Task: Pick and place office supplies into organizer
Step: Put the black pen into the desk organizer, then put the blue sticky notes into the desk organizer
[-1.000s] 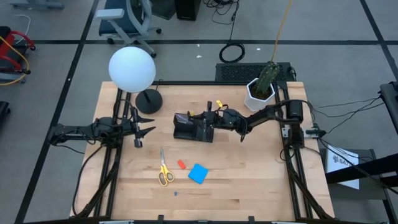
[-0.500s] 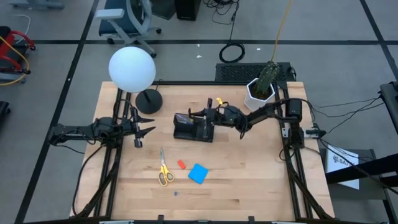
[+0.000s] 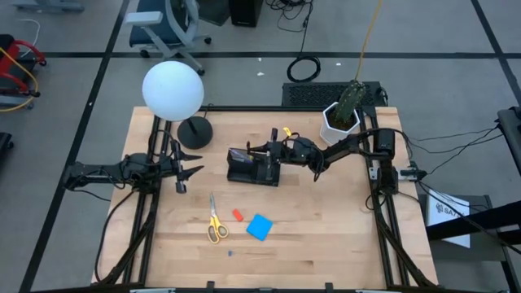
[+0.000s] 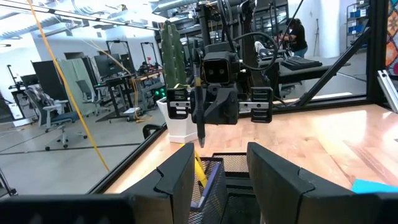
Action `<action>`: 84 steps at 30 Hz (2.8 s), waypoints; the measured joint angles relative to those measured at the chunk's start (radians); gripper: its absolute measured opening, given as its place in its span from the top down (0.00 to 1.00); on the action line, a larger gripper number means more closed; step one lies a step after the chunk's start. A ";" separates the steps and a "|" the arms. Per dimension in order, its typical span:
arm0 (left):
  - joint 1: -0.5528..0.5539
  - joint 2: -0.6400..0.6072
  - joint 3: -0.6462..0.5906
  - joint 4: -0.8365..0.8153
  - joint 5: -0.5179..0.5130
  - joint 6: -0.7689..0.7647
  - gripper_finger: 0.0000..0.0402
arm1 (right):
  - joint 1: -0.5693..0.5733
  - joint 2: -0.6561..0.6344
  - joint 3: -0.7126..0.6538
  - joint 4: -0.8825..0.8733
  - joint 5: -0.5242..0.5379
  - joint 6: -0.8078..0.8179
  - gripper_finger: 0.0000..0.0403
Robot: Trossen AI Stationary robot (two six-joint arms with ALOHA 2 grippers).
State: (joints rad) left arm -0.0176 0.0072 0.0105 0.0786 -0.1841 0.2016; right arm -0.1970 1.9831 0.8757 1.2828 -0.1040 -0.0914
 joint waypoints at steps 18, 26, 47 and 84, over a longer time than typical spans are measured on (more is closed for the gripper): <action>0.000 0.000 0.000 0.000 0.000 0.000 0.62 | 0.000 0.000 0.000 -0.019 0.002 0.029 0.77; 0.000 0.000 0.000 0.000 0.000 0.000 0.62 | 0.000 0.000 0.000 -0.040 0.029 0.062 0.68; 0.000 0.000 0.000 0.000 0.000 0.000 0.62 | -0.006 0.001 0.035 -0.011 0.129 0.024 0.75; 0.000 0.000 0.000 0.000 0.000 0.000 0.62 | 0.114 -0.291 0.175 -0.747 0.025 -0.101 0.80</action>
State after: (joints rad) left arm -0.0177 0.0074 0.0105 0.0788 -0.1843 0.2016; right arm -0.0834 1.6918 1.0512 0.5363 -0.0792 -0.1925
